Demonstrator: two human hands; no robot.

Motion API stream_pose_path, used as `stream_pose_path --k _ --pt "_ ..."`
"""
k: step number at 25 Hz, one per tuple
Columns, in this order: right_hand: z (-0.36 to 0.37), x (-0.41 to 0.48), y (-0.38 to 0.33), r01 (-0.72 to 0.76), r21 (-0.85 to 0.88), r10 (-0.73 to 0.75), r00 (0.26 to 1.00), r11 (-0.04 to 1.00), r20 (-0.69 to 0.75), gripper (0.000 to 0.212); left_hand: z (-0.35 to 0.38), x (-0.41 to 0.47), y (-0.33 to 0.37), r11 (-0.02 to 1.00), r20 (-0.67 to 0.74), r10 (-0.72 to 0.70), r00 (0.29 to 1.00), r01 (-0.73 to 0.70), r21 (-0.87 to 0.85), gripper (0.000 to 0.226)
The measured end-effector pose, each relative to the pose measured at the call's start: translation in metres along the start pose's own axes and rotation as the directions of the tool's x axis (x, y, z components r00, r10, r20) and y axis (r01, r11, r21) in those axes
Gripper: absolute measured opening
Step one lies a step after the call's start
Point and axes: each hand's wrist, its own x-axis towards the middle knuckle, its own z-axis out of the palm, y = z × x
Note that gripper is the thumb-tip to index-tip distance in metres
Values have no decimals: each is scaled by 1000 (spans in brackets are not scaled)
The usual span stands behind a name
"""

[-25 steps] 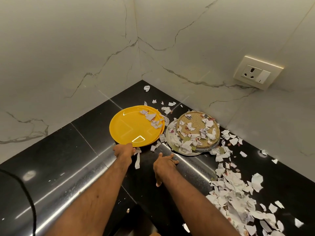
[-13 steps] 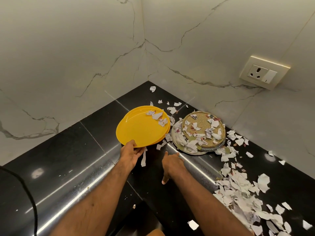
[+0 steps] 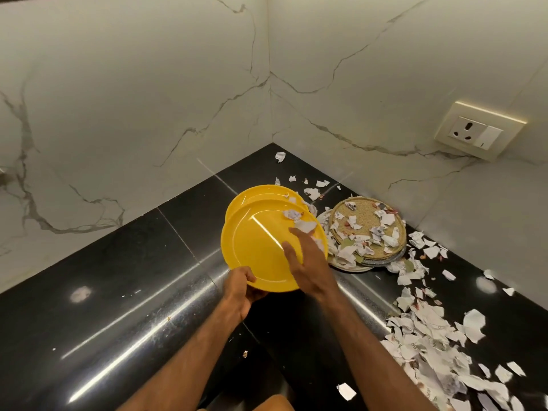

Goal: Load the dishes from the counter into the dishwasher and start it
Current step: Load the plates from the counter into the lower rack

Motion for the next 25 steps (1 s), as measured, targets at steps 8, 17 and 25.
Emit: stream_pose_path --k 8,17,25 --pt "-4 34 50 14 -457 41 993 890 111 78 15 -21 0 980 73 103 992 -114 163 38" --pt "-33 32 77 -123 -334 86 989 935 -124 79 15 -14 20 963 -3 204 979 -200 182 24" --pt "-6 -12 77 51 -522 -10 997 851 81 68 2 -14 23 923 5 263 965 -253 289 20"
